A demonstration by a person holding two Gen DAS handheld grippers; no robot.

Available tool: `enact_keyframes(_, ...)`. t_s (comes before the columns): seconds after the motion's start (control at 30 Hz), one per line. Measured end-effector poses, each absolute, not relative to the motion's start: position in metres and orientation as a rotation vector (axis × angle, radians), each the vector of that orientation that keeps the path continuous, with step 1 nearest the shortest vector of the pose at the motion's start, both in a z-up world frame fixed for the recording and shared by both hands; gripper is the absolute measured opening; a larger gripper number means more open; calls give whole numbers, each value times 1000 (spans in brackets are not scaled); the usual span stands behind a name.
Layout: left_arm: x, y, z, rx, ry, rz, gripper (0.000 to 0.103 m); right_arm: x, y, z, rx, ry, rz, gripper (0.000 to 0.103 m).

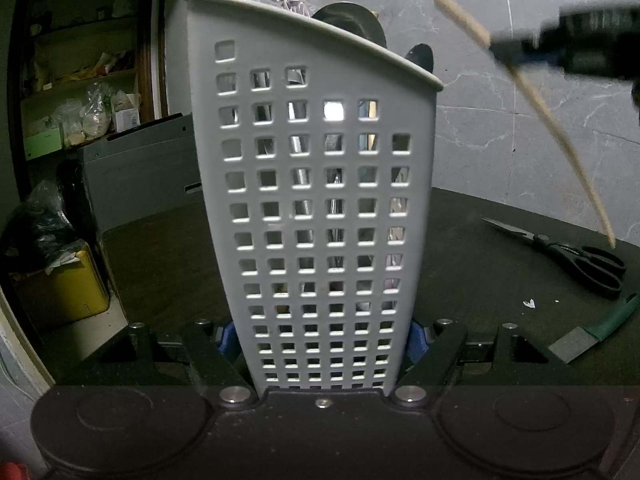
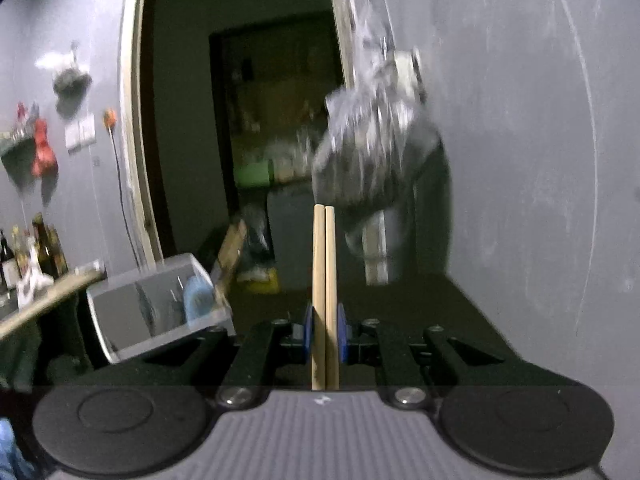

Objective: Organize utensils
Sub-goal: 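Lift both chopsticks with the right tool up over the basket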

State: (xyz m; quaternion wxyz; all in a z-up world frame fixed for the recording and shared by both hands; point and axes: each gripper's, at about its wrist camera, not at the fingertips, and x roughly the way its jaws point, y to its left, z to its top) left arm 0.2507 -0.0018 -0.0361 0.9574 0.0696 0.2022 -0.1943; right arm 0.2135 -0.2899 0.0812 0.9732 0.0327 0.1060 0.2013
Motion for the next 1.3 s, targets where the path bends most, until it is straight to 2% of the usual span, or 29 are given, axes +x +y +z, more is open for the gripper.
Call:
enact_keyframes(0.3,250,-2,-36,142,409,-391,77,200,-262,141,124,-20,558,14)
enact_keyframes(0.53,250,-2,-36,140,407,-391,77,226,-210,156,149,-61,685,15)
enact_keyframes(0.93,250,-1,-36,137,406,-394,77,249,-169,150,201,-122,718,15)
enact_keyframes(1.3,250,-1,-36,137,405,-395,77,267,-152,120,205,-85,712,15)
